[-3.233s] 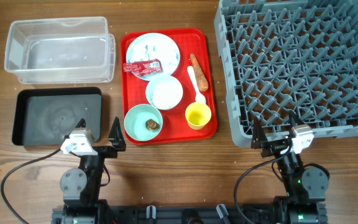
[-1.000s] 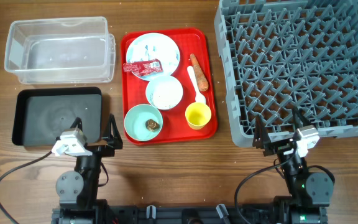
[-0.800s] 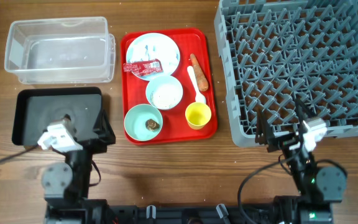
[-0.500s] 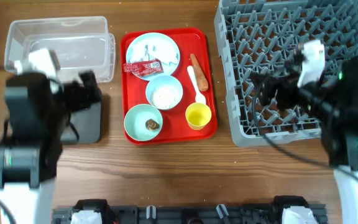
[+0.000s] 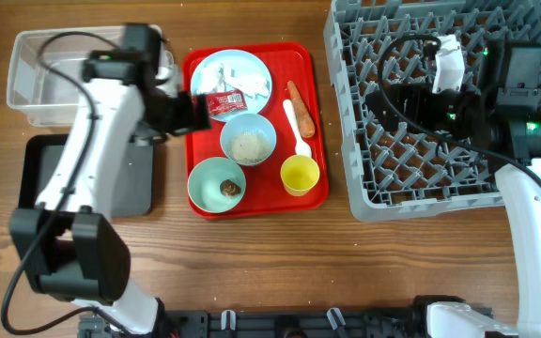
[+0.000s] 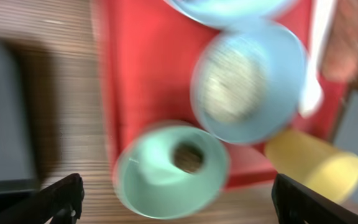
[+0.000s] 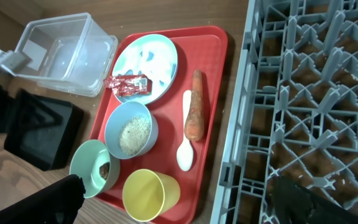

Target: Sort waste into correct bins and load items into the dishwasher rack

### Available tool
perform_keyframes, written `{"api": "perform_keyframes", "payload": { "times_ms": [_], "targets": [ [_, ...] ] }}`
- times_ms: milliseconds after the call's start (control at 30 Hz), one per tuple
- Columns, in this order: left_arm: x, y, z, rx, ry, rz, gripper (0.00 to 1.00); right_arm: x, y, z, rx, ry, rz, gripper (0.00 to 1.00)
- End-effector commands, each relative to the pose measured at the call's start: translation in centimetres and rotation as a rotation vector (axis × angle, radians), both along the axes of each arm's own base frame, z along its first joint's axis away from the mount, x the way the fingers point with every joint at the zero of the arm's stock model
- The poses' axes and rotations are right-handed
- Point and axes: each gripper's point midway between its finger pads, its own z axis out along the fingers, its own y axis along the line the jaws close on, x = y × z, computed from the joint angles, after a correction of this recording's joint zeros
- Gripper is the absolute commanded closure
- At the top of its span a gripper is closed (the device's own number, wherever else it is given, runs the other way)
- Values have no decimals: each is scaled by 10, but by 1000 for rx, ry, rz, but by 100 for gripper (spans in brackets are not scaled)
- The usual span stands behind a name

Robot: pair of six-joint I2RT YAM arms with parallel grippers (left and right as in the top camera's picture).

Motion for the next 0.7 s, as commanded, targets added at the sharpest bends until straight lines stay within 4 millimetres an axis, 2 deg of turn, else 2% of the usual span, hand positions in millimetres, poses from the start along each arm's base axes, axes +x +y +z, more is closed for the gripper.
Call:
{"api": "perform_keyframes", "payload": {
  "times_ms": [0,67,133,200,333,467,500,567,667],
  "targets": [
    [-29,-62,-6,39,56,-34,6,-1,-1,1,-6,17,-17,0],
    [-53,-108,-24,51,55,-145,11,-2,-5,-3,-26,31,-28,1],
    [-58,-121,-42,121,4,-176,20,-2,-5,-3,-28,30,-26,1],
    [-61,-117,-56,172,-11,-185,32,-3,-5,-3,-32,31,-21,2],
    [-67,-104,-85,220,-20,-235,36,-4,-4,-4,-37,30,-14,3],
    [-63,-98,-98,247,-54,-228,53,-6,-4,-5,-37,40,-13,3],
    [-65,-97,-103,248,-53,-227,63,-6,-4,-5,-37,42,-14,3],
    [-67,-96,-106,251,-47,-228,75,-6,-4,-5,-37,42,-13,4],
    [-68,-95,-112,259,-33,-229,78,-7,-4,-6,-36,46,-14,5]
  ]
}}
